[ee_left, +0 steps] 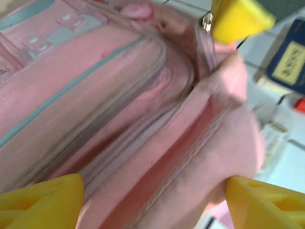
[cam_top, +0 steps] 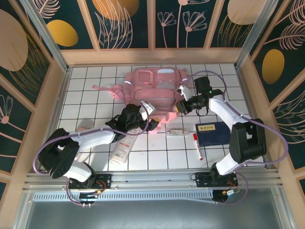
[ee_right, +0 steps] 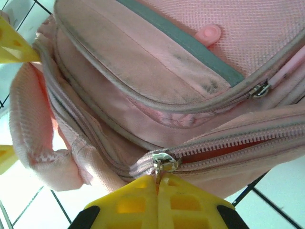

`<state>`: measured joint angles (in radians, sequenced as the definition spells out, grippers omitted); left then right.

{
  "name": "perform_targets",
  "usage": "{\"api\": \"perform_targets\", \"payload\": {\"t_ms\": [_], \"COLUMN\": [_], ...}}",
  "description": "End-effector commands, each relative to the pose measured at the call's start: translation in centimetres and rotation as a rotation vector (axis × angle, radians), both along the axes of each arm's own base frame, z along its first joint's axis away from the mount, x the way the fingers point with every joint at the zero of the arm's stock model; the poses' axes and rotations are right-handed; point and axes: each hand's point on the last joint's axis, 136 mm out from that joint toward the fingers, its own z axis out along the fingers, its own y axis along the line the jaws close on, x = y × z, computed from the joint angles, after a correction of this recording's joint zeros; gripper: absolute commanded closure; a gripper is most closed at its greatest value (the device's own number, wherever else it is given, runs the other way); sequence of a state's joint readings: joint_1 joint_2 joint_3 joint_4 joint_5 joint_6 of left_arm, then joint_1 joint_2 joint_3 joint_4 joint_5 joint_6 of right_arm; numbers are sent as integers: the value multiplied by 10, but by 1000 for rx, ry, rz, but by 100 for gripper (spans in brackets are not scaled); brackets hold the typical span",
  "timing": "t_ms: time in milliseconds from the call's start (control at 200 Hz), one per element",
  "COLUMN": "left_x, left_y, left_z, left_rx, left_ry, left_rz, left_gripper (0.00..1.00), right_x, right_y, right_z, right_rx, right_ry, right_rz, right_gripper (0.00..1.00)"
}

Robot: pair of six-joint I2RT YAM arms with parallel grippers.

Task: Pack books, pencil case, and school supplies into a backpack

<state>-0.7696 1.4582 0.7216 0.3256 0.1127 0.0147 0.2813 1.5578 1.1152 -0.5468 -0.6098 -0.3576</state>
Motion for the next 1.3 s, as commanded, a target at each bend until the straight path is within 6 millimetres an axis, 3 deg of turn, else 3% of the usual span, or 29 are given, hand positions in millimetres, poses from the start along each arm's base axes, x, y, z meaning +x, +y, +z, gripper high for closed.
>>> {"api": "perform_targets", "payload": {"t_ms": [0, 110, 145, 180, 255, 315, 435, 525, 761, 836, 981, 1056, 1136, 1296], "left_x": [-21, -33, -33, -19, 12, 25, 24, 34, 75, 86, 100, 103, 104, 131], "left_y": [-22, -21, -16, -13, 0, 4, 4, 7, 20, 22, 18, 9, -1, -3], "left_z": [55, 74, 65, 71, 55, 37, 4, -13, -38, -40, -44, -39, -25, 18], "left_rx": [-165, -36, 37, 86, 177, 251, 433, 517, 704, 738, 737, 683, 618, 502], "left_ry": [89, 11, -10, -49, -39, -47, -143, -211, -309, -328, -300, -280, -244, -164], "left_rz": [-110, -270, -320, -316, -315, -368, -578, -603, -514, -473, -428, -417, -403, -191], "left_gripper": [23, 32, 34, 36, 44, 45, 36, 30, 33, 42, 70, 100, 100, 100], "right_x": [-8, -12, -13, -15, -16, -16, -16, -15, -13, -13, -15, -17, -20, -25], "right_y": [12, 2, 0, -1, 1, 3, 7, 8, 10, 11, 11, 12, 10, 8], "right_z": [10, -11, -15, -18, -18, -16, -12, -10, -8, -7, -5, -3, -7, -12], "right_rx": [35, -89, -113, -125, -136, -130, -117, -113, -103, -99, -94, -84, -114, -139], "right_ry": [-32, -39, -59, -78, -117, -125, -133, -135, -138, -140, -151, -163, -168, -179], "right_rz": [35, 81, 107, 130, 166, 186, 205, 211, 226, 229, 236, 255, 273, 273], "right_gripper": [100, 100, 100, 100, 100, 100, 100, 100, 100, 100, 100, 100, 100, 100]}}
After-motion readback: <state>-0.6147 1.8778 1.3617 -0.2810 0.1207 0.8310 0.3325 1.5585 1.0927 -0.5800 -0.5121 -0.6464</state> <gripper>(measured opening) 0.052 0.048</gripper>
